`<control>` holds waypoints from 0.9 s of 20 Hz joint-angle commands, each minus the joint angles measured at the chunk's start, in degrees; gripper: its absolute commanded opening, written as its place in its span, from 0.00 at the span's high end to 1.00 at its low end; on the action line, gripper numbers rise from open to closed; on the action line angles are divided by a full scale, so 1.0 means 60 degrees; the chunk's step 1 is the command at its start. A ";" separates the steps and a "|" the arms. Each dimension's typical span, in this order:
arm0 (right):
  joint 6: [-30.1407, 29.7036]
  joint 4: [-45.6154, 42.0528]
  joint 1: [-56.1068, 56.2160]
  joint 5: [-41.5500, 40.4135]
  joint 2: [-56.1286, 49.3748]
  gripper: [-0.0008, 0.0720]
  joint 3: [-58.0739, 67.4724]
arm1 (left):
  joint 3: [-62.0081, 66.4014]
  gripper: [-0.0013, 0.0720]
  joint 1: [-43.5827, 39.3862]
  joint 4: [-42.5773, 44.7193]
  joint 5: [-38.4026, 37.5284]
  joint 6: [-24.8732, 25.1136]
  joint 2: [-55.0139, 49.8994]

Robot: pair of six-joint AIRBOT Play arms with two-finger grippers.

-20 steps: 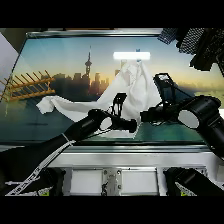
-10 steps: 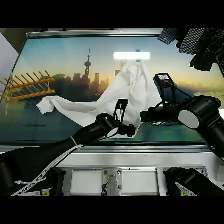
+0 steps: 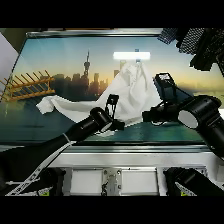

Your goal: Fold the clothes and pants, and hang the long-sleeved shirts on hangers.

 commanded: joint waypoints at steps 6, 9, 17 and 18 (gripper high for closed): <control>-0.2167 -0.0608 -0.1894 0.0313 -0.0004 0.97 0.1738 | 0.2965 0.97 0.0954 0.0350 -0.0437 0.1851 0.3024; -0.2539 -0.0579 -0.2036 0.0477 -0.0011 0.97 0.4452 | 0.5541 0.97 0.0667 0.0353 -0.0386 0.2710 0.3235; -0.2539 0.0597 -0.2036 0.1300 -0.0127 0.97 0.7322 | 0.8102 0.97 -0.0189 0.0441 -0.0801 0.3581 0.3115; -0.2565 0.0572 -0.2040 0.1843 -0.0273 0.97 0.7224 | 0.8098 0.97 -0.0029 0.0433 -0.1534 0.3577 0.2943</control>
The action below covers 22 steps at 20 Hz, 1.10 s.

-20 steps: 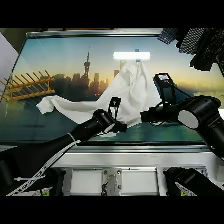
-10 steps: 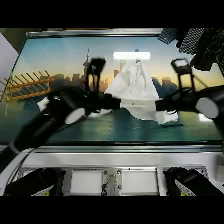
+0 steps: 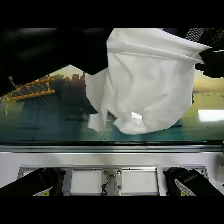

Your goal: Fold the clothes and pants, and hang the long-sleeved shirts on hangers.

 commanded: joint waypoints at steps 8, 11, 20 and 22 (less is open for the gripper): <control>-0.0073 0.0477 -0.0015 0.2492 0.0299 0.97 -0.4758 | -0.2914 0.97 0.1064 -0.1220 -0.4823 0.0667 -0.1974; 0.0415 0.1042 -0.0004 0.2488 0.0780 0.97 -0.6182 | -0.5319 0.97 0.1075 -0.2787 -0.3621 0.0834 -0.1974; 0.1585 0.0936 0.0907 0.1406 0.0860 0.97 -0.6936 | -0.6379 0.97 0.1184 -0.3326 -0.3344 0.1439 -0.1632; 0.1752 0.0922 0.1279 0.1399 0.0860 0.97 -0.7253 | -0.6379 0.97 0.1133 -0.3384 -0.3322 0.1417 -0.1333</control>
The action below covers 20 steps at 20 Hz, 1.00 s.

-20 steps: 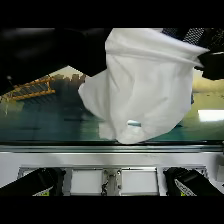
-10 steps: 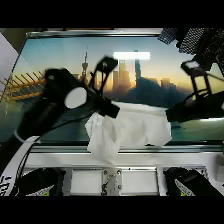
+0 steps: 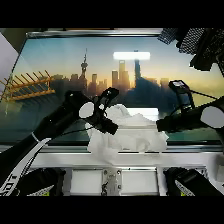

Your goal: Fold the clothes and pants, and hang the long-sleeved shirts on hangers.

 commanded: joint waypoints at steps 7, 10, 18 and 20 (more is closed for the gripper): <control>0.0404 -0.0004 0.0973 -0.0470 -0.0029 0.97 -0.0623 | -0.1242 0.97 -0.0907 -0.0390 0.0790 -0.0412 0.0291; 0.0404 -0.0004 0.0973 -0.0474 -0.0029 0.97 -0.0623 | -0.2062 0.97 -0.0616 -0.0397 0.1494 -0.0852 0.0838; 0.0404 0.0000 0.0973 -0.0470 -0.0029 0.97 -0.0623 | -0.2142 0.17 0.0055 -0.1297 0.2248 -0.0710 0.1996; 0.0404 -0.0004 0.0973 -0.0466 -0.0029 0.97 -0.0623 | -0.2138 0.03 0.0058 -0.1545 0.2251 -0.0692 0.2222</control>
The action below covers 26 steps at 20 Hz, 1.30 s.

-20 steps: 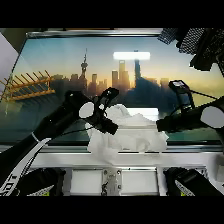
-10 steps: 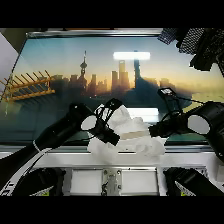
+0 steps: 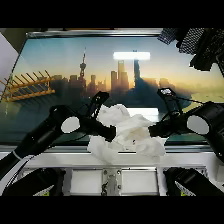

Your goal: Fold the clothes and pants, and hang the long-sleeved shirts on hangers.

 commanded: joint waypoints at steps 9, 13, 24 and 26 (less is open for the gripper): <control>-0.0004 0.0047 0.0011 0.0004 0.0000 0.96 -0.0004 | -0.0025 0.03 0.3606 -0.0539 -0.0266 0.0692 0.2353; -0.0004 0.0044 0.0007 0.0000 -0.0004 0.96 -0.0004 | -0.0018 0.03 0.6280 -0.0448 -0.0867 0.1909 0.2554; -0.0004 0.0044 0.0007 0.0000 -0.0004 0.96 -0.0004 | 0.2259 0.03 1.2874 0.2076 -0.0011 0.3767 -0.1494; -0.0004 0.0044 0.0004 0.0000 -0.0004 0.96 -0.0004 | 0.2874 0.03 1.3187 0.2645 0.0488 0.3763 -0.2408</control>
